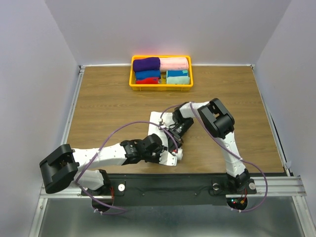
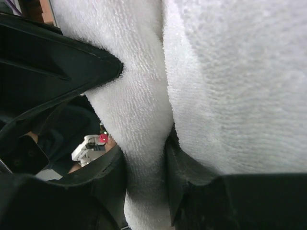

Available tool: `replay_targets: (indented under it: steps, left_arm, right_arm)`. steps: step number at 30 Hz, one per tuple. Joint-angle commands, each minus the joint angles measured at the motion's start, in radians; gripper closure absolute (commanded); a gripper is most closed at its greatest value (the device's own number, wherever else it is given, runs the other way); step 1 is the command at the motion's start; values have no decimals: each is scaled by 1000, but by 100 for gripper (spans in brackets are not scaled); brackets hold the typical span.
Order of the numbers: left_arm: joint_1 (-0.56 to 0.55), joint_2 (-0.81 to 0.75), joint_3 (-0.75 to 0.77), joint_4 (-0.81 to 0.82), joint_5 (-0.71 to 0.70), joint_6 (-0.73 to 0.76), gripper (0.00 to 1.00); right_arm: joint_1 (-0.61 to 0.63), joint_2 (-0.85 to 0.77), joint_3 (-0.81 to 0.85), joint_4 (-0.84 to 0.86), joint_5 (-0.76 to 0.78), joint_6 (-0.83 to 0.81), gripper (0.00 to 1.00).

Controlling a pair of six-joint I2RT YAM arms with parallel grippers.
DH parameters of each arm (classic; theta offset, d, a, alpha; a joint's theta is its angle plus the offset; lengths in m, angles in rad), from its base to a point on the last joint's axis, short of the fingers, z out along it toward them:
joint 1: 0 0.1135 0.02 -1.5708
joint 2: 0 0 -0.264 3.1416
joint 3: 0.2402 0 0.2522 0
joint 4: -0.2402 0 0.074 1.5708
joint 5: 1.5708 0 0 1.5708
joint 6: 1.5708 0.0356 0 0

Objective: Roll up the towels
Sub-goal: Roll the towel

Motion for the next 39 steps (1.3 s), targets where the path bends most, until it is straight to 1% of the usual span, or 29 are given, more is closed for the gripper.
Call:
replay_targets:
  steps: [1,4,6,8,10,12,13,15,16,18,21,22,24,25,26,27,29,30,32,34,35,36,37,38,39]
  left_arm:
    - [-14,-3,3,-104,26,-107,72]
    - [-14,-4,9,-143,67,-134,86]
    - [-13,-6,16,-166,86,-134,92]
    - [1,5,33,-183,110,-121,93]
    - [12,19,44,-204,152,-104,94]
    - [34,46,58,-230,205,-69,95]
    - [42,57,65,-238,222,-59,95]
    - [62,92,94,-270,280,-32,94]
    - [67,120,117,-279,297,-32,95]
    - [90,150,144,-317,349,-18,95]
    - [154,224,213,-383,425,2,96]
    - [172,245,232,-403,439,7,96]
    - [217,322,306,-451,472,22,96]
    - [241,351,334,-513,518,36,97]
    - [289,411,389,-550,544,74,97]
    - [311,440,415,-605,589,85,98]
    - [372,495,464,-650,632,105,97]
    - [387,546,510,-672,667,122,96]
    - [430,627,576,-730,699,148,92]
    - [464,683,619,-799,760,180,92]
    - [491,736,656,-819,776,223,92]
    - [502,765,674,-847,791,223,92]
    - [512,793,693,-895,805,262,94]
    - [519,846,728,-917,810,280,94]
    - [527,871,745,-934,813,290,94]
  right_arm:
    - [-53,22,10,28,26,34,60]
    - [-65,3,-4,71,32,81,59]
    - [-78,-23,-20,117,44,127,59]
    - [-94,-40,-24,138,55,152,58]
    - [-104,-64,-10,141,67,155,55]
    - [-116,-101,9,140,105,158,46]
    - [-122,-118,31,140,116,157,37]
    - [-150,-165,55,140,145,157,15]
    - [-177,-181,83,140,154,161,7]
    - [-208,-234,112,137,164,164,3]
    - [-262,-300,161,134,208,161,0]
    - [-272,-357,169,132,226,157,0]
    - [-297,-415,175,132,278,149,0]
    - [-300,-450,172,131,298,137,0]
    - [-305,-481,166,132,320,132,0]
    - [-305,-544,142,135,358,120,0]
    - [-306,-607,106,137,371,106,0]
    - [-305,-675,83,146,375,91,0]
    - [-305,-737,19,157,384,74,0]
    - [-300,-812,-32,183,414,63,0]
    - [-288,-829,-46,195,456,65,0]
    - [-276,-845,-58,212,481,71,1]
    - [-262,-869,-85,235,502,75,2]
    - [-219,-880,-102,250,524,75,2]
    - [-190,-894,-125,272,582,83,3]
